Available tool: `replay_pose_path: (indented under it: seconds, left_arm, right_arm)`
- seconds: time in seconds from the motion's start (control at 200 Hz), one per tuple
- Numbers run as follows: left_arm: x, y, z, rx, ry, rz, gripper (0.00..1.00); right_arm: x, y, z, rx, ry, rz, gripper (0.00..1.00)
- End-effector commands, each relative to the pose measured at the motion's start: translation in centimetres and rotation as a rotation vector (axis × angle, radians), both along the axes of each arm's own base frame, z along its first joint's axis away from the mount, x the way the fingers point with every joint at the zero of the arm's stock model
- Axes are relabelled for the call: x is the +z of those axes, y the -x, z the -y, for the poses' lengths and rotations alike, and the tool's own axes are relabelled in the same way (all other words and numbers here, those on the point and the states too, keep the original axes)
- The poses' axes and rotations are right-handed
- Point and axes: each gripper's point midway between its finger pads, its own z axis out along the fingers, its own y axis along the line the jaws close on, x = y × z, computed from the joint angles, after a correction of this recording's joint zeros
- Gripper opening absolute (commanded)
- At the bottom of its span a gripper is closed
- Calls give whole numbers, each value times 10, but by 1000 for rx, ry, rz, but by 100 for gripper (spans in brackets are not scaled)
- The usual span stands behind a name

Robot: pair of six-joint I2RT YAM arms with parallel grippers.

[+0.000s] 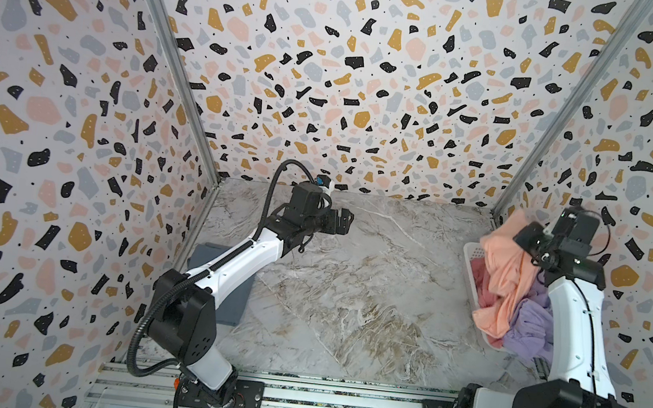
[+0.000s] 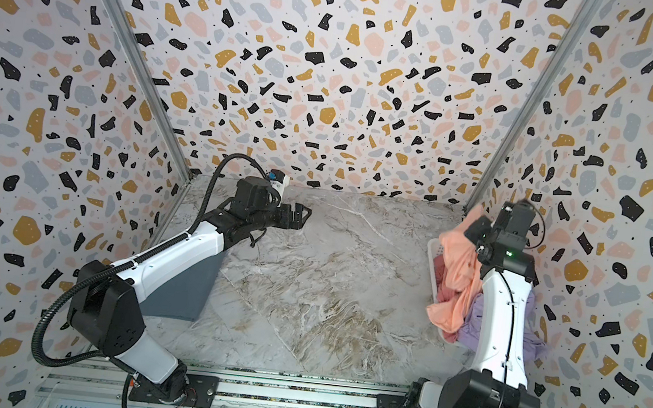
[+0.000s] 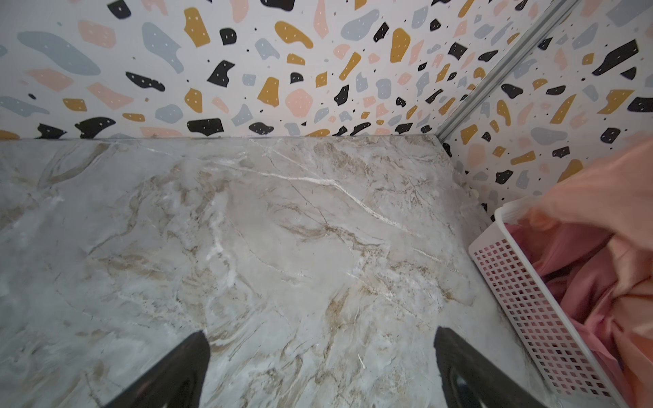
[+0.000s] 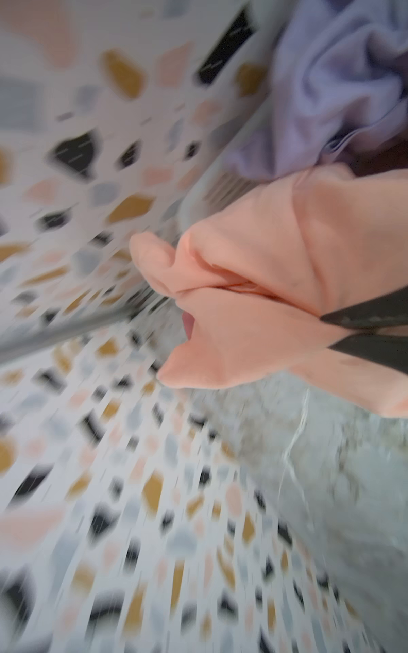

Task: Fold and stack the t-shirts
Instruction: 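Grasp the peach t-shirt with the right gripper and lift it up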

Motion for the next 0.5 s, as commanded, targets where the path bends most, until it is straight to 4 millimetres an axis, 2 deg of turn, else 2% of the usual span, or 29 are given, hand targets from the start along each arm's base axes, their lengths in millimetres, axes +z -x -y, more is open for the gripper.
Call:
replay_pose_path:
  seconds: [0.0,0.04,0.08,0.175,0.26,0.365,0.41,0.496]
  left_arm:
    - [43,-11,8,-5,67,111,100]
    - [52,-13,9,-7,79,129,100]
    - [59,-15,9,-5,89,143,100]
    - [78,-18,0,38,108,179,100]
    - [98,-20,-23,137,131,230,100]
    - [121,-16,-55,215,208,293,100]
    - [124,-15,-66,233,236,296,99]
    - [122,-14,-80,262,239,289,100]
  right_arm:
    - [163,32,-88,325,78,474,0]
    - [193,41,-109,391,101,558,0]
    - [208,45,-120,426,110,602,0]
    - [228,51,-151,550,95,677,0]
    - [221,50,-188,693,70,701,0]
    - [197,38,-224,817,36,656,0]
    - [192,33,-230,817,44,643,0]
    - [189,27,-226,779,63,642,0]
